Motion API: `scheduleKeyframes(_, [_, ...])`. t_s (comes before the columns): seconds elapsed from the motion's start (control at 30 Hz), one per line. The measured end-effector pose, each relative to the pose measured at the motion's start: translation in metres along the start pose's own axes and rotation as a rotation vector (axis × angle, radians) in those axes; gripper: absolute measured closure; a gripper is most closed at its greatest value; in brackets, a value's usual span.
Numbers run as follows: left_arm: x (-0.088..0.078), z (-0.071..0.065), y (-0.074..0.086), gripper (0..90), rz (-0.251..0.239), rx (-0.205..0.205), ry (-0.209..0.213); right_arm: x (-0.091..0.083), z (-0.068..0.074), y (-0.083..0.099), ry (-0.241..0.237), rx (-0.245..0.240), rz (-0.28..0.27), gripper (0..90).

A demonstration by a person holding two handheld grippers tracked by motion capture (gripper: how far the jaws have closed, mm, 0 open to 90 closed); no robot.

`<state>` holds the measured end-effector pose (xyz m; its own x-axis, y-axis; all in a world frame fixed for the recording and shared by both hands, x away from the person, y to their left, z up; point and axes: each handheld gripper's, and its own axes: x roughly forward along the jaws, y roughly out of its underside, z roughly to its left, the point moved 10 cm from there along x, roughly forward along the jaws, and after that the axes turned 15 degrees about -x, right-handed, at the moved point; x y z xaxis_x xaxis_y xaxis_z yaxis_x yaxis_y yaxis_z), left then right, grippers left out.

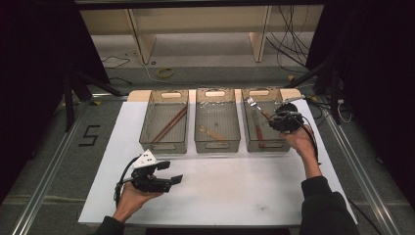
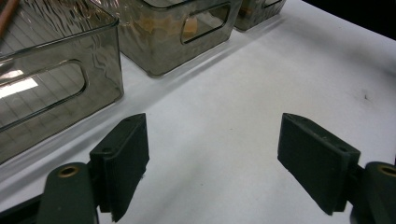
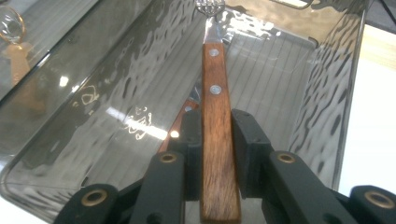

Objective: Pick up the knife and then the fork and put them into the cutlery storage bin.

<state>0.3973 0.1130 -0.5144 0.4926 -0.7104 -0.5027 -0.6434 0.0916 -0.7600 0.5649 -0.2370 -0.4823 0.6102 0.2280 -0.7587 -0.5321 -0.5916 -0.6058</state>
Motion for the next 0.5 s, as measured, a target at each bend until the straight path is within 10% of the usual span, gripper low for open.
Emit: scheduleKeyframes(0.5, [0.001, -0.002, 0.000, 23.9, -0.002, 0.001, 0.010, -0.011, 0.005, -0.006, -0.025, 0.031, -0.058, 47.7])
